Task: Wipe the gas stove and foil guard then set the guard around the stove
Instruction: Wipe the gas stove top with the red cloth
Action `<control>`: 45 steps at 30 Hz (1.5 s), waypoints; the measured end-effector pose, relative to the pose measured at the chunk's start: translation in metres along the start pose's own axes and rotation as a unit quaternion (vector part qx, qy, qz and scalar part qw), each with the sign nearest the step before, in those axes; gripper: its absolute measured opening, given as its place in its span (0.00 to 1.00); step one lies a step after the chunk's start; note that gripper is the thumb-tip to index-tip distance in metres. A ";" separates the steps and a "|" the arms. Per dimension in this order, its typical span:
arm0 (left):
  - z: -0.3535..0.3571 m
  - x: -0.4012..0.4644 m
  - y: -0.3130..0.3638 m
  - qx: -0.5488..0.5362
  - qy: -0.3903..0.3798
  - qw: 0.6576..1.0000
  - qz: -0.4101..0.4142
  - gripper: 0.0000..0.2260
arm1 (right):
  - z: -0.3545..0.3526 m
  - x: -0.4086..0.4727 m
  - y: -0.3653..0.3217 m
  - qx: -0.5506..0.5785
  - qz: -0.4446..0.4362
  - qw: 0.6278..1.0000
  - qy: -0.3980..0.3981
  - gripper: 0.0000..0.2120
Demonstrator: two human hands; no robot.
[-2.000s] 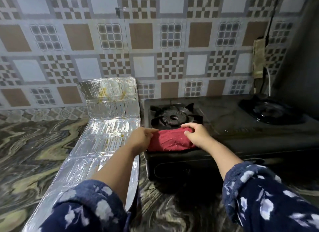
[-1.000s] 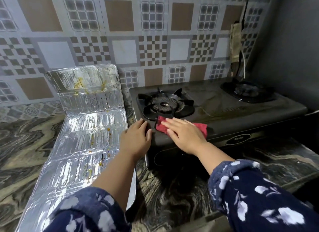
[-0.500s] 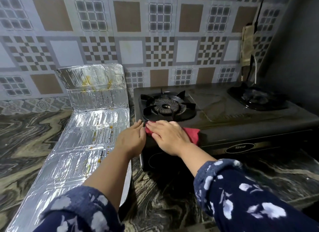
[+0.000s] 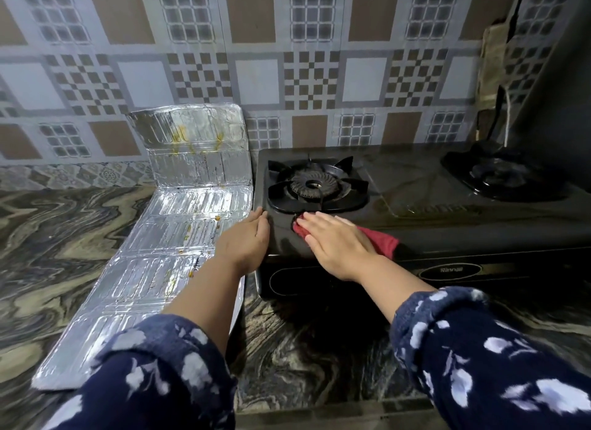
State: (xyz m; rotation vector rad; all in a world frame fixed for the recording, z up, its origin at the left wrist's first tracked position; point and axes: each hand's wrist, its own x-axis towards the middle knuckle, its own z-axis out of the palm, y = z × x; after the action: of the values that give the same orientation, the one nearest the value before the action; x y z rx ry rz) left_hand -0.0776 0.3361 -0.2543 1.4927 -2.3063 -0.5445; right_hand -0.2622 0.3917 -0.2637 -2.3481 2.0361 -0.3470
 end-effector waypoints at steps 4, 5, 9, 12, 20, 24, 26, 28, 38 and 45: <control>0.002 0.003 -0.004 0.013 -0.012 1.000 0.002 0.23 | 0.006 0.022 -0.029 0.001 -0.002 1.000 -0.011 0.22; 0.003 0.004 -0.004 0.018 -0.017 1.000 0.002 0.24 | 0.005 0.022 -0.031 -0.002 -0.009 1.000 -0.010 0.22; 0.005 0.005 0.004 0.104 0.032 0.994 0.004 0.24 | -0.001 0.004 -0.015 0.013 -0.029 0.999 -0.009 0.22; 0.012 0.003 0.025 0.142 0.098 0.984 0.041 0.17 | -0.007 -0.012 0.011 0.014 0.006 1.000 -0.006 0.22; 0.050 0.010 0.078 0.151 0.096 0.977 0.118 0.15 | -0.027 -0.048 0.095 -0.017 0.155 0.988 -0.017 0.23; 0.056 0.014 0.089 0.139 0.091 0.979 0.120 0.15 | -0.024 -0.028 0.094 -0.011 0.198 0.979 -0.046 0.24; 0.057 0.014 0.091 0.138 0.091 0.979 0.116 0.16 | -0.023 -0.017 0.087 -0.011 0.201 0.978 -0.046 0.24; 0.057 0.015 0.092 0.139 0.094 0.980 0.111 0.16 | -0.022 -0.015 0.079 -0.009 0.179 0.983 -0.042 0.24; 0.078 0.027 0.151 0.144 0.064 0.978 0.137 0.16 | -0.031 -0.065 0.137 0.009 0.125 0.992 0.005 0.22; 0.093 0.049 0.171 0.148 0.030 0.976 0.156 0.17 | -0.042 -0.051 0.185 -0.010 0.220 0.975 -0.032 0.24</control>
State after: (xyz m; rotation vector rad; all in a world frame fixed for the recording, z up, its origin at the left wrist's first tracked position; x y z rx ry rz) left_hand -0.2757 0.3679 -0.2472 1.2041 -2.5882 -0.0713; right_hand -0.4569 0.4191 -0.2592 -1.8086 2.4464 -0.2319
